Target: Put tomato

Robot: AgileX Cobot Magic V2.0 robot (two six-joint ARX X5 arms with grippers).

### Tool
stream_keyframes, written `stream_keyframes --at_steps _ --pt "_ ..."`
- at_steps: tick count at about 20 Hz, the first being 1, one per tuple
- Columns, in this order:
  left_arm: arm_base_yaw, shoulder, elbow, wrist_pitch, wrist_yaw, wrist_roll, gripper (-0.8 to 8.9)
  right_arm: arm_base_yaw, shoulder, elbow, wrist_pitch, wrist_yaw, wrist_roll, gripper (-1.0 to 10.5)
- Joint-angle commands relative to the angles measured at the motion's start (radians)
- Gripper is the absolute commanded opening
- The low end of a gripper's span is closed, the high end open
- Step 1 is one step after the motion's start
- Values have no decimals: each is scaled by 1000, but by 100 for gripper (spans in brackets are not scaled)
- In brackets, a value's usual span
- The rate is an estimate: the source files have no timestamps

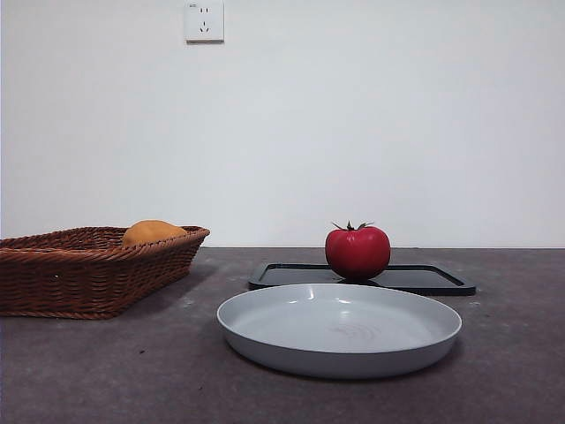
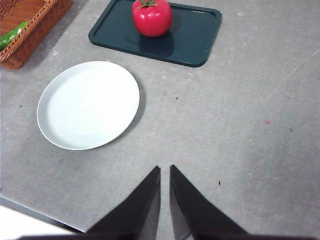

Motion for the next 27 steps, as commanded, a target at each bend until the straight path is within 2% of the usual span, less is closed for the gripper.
stream_keyframes --at_steps 1,4,11,18,27 --pt "22 -39 -30 1 -1 -13 21 6 3 13 11 1 10 23" --pt "27 -78 -60 -5 -1 -13 21 6 3 13 11 1 10 23" --pt "21 -105 -64 -159 -1 -11 21 6 3 13 11 1 10 23" --pt "-8 -105 -64 -161 -1 57 21 6 3 13 11 1 10 23" --pt "-8 -105 -63 -158 -1 56 21 6 3 13 11 1 10 23"
